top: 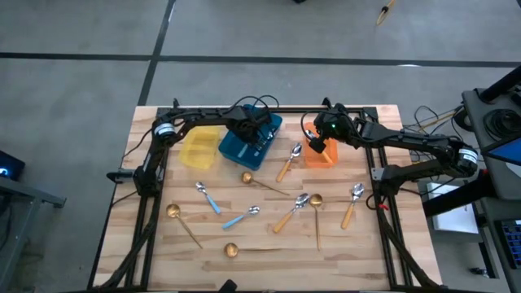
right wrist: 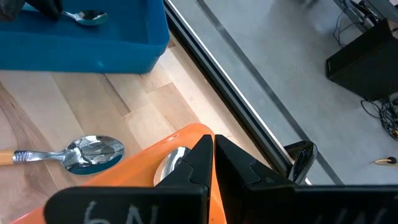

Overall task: Sort silverware by color (type)
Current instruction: Adjust the blue spoon in the blue bin, then adjust the blue bin

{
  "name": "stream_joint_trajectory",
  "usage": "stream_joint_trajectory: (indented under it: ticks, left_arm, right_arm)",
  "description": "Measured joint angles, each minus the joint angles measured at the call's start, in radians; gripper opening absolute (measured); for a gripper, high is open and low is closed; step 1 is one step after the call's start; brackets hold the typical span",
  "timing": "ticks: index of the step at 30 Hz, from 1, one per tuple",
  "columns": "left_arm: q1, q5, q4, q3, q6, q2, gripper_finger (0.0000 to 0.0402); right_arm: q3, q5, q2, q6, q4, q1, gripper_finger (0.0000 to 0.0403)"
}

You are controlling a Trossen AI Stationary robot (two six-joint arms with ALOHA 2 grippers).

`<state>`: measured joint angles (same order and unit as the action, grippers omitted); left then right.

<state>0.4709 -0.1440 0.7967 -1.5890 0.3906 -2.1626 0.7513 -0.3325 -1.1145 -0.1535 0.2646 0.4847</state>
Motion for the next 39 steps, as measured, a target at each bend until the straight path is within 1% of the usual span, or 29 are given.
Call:
stream_joint_trajectory:
  ticks: [4,7,18,22,25,29,35,39]
  left_arm:
    - [0.0,0.0,0.005,-0.003,0.0,0.0,0.0014]
    - [0.0,-0.003,0.008,-0.015,0.005,-0.001,0.0011]
    - [0.001,-0.008,-0.041,-0.021,0.02,-0.001,0.004]
    - [0.001,-0.008,-0.044,-0.043,0.015,-0.001,0.0045]
    - [0.001,-0.008,-0.015,-0.072,-0.009,0.0,0.0045]
    - [-0.001,-0.007,0.091,-0.141,-0.101,0.005,0.0045]
    - [-0.042,-0.006,0.298,-0.224,-0.382,0.038,0.0045]
    - [-0.082,-0.004,0.388,-0.246,-0.484,0.078,0.0045]
  right_arm:
    - [0.0,0.0,0.0,0.0,0.0,0.0,0.0009]
    - [0.0,0.0,0.0,0.0,0.0,0.0,0.0009]
    - [0.0,0.0,0.0,0.0,0.0,0.0,0.0009]
    - [0.0,0.0,0.0,0.0,0.0,0.0,0.0009]
    - [0.0,0.0,0.0,-0.001,0.0,0.0,0.0009]
    - [-0.002,0.0,0.0,-0.003,0.0,0.0,0.0009]
    - [-0.002,0.0,0.0,0.001,-0.005,0.0,0.0009]
    - [-0.002,0.0,0.0,0.003,-0.009,0.0,0.0009]
